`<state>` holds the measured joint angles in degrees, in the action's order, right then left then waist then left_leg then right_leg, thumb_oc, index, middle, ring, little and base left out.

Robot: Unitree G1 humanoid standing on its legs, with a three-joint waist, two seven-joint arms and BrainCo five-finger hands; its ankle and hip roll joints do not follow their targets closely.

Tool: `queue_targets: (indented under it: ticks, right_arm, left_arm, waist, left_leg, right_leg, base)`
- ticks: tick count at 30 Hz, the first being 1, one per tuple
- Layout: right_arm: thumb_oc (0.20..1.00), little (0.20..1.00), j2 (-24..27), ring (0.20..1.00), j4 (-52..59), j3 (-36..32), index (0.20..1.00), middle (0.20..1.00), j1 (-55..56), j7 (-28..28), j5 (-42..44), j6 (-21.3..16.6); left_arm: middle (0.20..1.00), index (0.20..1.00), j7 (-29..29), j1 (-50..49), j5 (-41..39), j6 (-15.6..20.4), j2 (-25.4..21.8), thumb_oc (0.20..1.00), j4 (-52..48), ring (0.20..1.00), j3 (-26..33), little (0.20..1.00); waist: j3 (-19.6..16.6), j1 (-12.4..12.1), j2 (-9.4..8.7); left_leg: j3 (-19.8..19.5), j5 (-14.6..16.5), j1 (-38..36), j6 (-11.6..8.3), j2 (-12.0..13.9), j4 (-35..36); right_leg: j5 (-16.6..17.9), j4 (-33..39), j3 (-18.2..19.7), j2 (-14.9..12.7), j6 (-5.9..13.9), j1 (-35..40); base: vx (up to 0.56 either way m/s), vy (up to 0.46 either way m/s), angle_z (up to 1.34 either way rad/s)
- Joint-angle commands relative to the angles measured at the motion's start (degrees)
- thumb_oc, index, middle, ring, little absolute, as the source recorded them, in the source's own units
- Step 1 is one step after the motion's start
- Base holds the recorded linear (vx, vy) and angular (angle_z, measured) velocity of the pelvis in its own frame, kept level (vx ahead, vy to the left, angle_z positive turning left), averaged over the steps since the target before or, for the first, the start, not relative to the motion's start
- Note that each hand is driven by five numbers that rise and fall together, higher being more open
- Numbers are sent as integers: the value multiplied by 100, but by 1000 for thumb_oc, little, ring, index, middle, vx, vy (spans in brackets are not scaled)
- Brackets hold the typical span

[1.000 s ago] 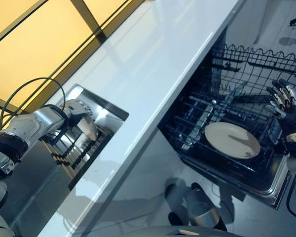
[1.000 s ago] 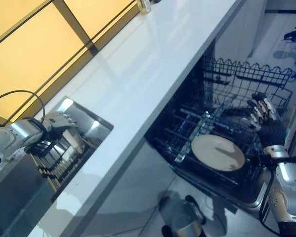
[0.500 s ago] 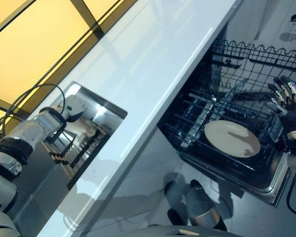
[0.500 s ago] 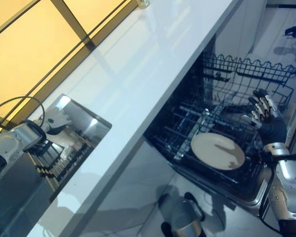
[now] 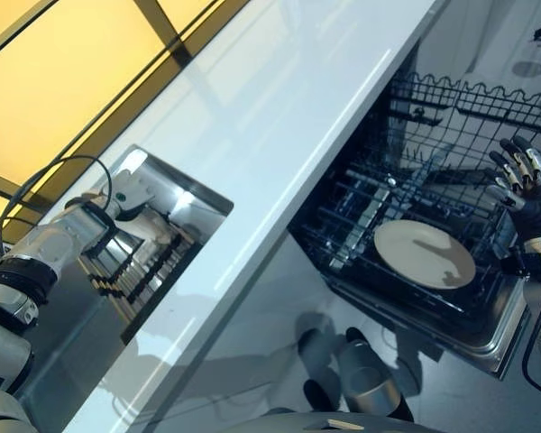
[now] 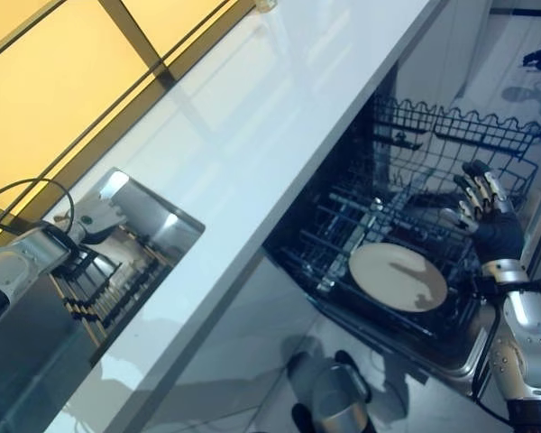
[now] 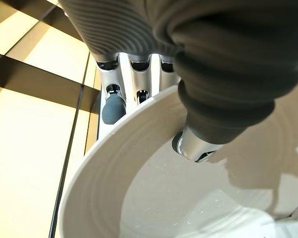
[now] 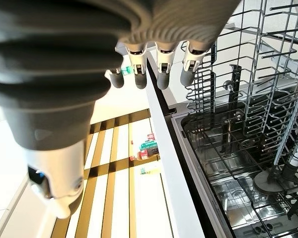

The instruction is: Pick up plates and place into dishwasher.

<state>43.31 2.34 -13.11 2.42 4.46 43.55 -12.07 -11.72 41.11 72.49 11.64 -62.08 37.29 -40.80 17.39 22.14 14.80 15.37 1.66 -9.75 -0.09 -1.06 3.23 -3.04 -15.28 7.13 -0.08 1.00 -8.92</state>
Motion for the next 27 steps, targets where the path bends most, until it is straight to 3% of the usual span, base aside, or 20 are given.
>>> queue_targets:
  ticks: [1,19,27]
  right_arm:
    - [1000,1000,-258,1000,557,-41,1000,1000,118,81,138,-287]
    - [1000,1000,-584,1000,801,534,1000,1000,417,-445,193,-486]
    - [1000,1000,-568,1000,762,678,1000,1000,442,-559,284,-651]
  left_arm:
    - [200,200,-310,-220,29,-48,-706,200,6,200,598,200]
    - [200,200,-528,-332,-700,453,-2139,200,-1295,200,1209,200]
    - [200,200,-385,14,-2476,769,-2422,200,-1991,200,1107,200]
  waist:
    - [-864,-173,-453]
    - [-1389,-635,-860]
    - [-1476,-745,-932]
  left_leg:
    - [-292,-169,432,-45,156,-352]
    - [-408,-48,219,29,225,-238]
    - [-464,-52,216,49,236,-185]
  right_leg:
    - [71,616,-157,-303,321,710]
    - [225,906,-282,-229,461,1029]
    - [254,870,-352,-220,496,1007]
  base:
    - [18,-57,-1]
    - [-5,-54,2]
    - [-37,-17,3]
